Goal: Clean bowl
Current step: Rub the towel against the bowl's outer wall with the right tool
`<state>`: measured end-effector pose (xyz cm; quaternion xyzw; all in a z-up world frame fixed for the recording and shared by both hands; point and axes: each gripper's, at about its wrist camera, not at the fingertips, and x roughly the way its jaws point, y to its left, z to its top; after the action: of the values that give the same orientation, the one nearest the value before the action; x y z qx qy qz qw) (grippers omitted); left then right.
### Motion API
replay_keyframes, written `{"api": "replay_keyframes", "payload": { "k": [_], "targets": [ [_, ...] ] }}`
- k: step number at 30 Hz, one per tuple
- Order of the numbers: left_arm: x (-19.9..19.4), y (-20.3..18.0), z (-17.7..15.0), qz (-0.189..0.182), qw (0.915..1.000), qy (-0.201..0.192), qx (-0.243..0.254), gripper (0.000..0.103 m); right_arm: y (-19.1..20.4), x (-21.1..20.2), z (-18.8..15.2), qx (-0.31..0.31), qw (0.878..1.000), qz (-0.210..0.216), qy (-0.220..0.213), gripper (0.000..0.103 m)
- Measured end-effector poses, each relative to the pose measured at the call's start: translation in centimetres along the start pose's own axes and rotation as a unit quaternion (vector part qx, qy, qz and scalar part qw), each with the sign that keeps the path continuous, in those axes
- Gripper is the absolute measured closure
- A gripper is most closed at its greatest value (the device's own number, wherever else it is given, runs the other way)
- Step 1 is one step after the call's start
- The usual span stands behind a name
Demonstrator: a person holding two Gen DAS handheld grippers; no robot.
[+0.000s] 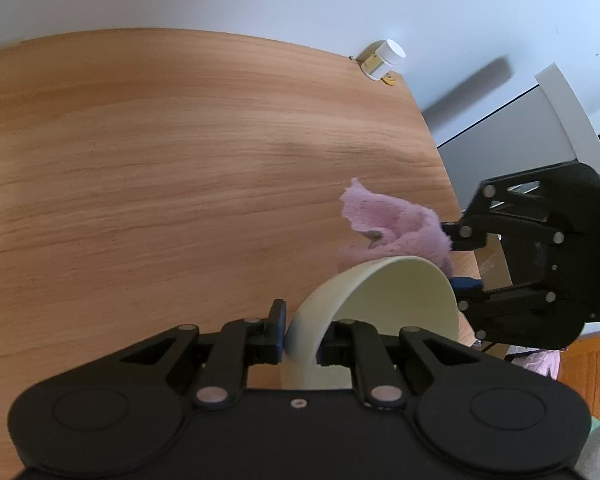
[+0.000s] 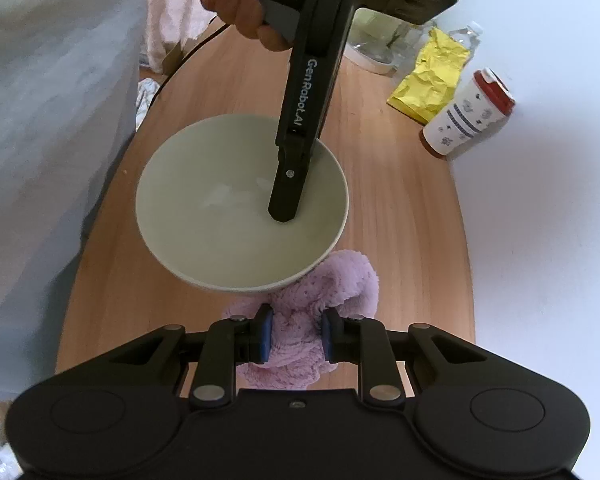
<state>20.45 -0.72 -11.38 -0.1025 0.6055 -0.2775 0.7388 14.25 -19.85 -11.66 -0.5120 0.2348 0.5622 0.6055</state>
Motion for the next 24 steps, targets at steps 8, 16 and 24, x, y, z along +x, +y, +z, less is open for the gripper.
{"api": "replay_keyframes", "payload": {
  "k": [8,16,24],
  "targets": [
    [-0.2,-0.3,-0.5,-0.007,0.9999,0.011,0.004,0.09,0.2,1.6,0.0,-0.019,0.998,0.053,-0.016,0.077],
    [-0.3,-0.9,-0.2,-0.005,0.9994,0.019,0.027,0.09,0.9,2.0,-0.1,-0.068,0.996,0.04,-0.034,0.077],
    [-0.2,-2.1,0.3,-0.007,0.9981,0.026,0.055,0.089,-0.3,-0.6,0.6,-0.119,0.992,0.001,-0.048,0.077]
  ]
}}
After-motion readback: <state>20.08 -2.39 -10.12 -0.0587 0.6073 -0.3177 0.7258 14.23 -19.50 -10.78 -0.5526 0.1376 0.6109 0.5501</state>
